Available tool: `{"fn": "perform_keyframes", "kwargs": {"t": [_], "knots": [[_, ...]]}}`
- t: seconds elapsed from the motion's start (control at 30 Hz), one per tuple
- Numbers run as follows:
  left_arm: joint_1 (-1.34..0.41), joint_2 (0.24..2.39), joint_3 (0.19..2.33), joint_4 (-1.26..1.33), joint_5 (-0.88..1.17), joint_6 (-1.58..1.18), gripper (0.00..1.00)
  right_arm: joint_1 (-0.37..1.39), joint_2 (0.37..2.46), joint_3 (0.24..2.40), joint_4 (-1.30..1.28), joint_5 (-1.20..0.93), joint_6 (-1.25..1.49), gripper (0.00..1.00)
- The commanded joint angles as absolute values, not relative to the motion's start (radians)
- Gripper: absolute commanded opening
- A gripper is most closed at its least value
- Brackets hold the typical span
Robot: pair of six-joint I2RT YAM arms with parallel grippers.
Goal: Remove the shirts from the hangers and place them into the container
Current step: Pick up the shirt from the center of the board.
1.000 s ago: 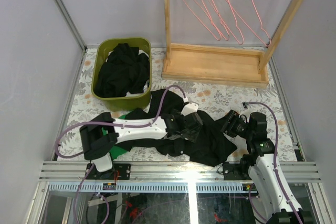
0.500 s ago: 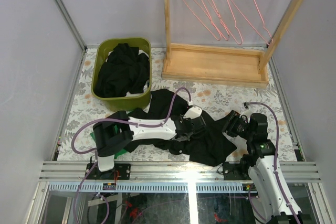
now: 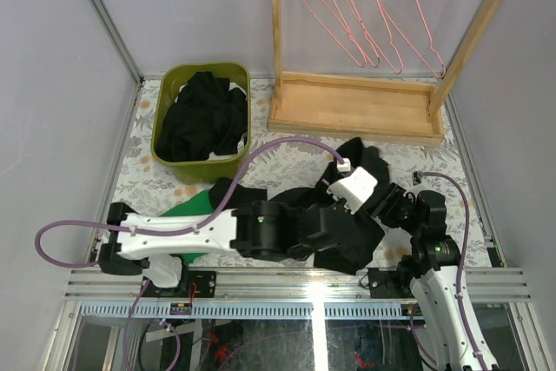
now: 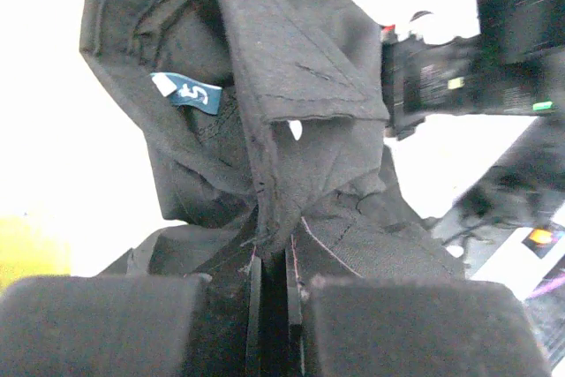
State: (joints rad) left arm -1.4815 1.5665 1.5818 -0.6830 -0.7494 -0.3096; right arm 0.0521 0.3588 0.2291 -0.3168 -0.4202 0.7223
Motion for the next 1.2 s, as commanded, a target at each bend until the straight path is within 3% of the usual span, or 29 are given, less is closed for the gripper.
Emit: {"fn": "perform_keyframes", "kwargs": {"t": [0.0, 0.13, 0.3, 0.43, 0.6, 0.8, 0.9, 1.0, 1.1, 1.17], "knots": [[-1.538, 1.566, 1.696, -0.642, -0.75, -0.136, 0.0, 0.051, 0.314, 0.299, -0.381, -0.296, 0.706, 0.6], [-1.543, 1.544, 1.665, -0.534, -0.718, -0.122, 0.0, 0.051, 0.28, 0.301, -0.394, -0.276, 0.723, 0.6], [-1.491, 1.504, 1.553, -0.613, -0.976, -0.286, 0.0, 0.05, 0.257, 0.314, -0.409, -0.274, 0.727, 0.6], [-1.339, 1.41, 1.364, -0.726, -0.912, -0.463, 0.0, 0.051, 0.249, 0.318, -0.413, -0.276, 0.727, 0.6], [-1.261, 1.288, 1.092, -0.645, -0.746, -0.431, 0.0, 0.051, 0.253, 0.328, -0.419, -0.281, 0.726, 0.6], [-1.256, 1.455, 1.189, -0.813, -0.865, -0.506, 0.03, 0.051, 0.245, 0.353, -0.444, -0.278, 0.733, 0.6], [-1.274, 1.561, 1.252, -0.795, -0.798, -0.487, 0.12, 0.051, 0.235, 0.354, -0.445, -0.275, 0.74, 0.6], [-1.306, 1.646, 1.297, -0.719, -0.721, -0.485, 0.38, 0.051, 0.23, 0.356, -0.454, -0.271, 0.74, 0.6], [-1.305, 1.703, 1.307, -0.595, -0.559, -0.497, 0.54, 0.051, 0.231, 0.361, -0.462, -0.27, 0.739, 0.6], [-1.308, 1.723, 1.31, -0.553, -0.529, -0.558, 0.75, 0.051, 0.232, 0.369, -0.471, -0.27, 0.735, 0.6]]}}
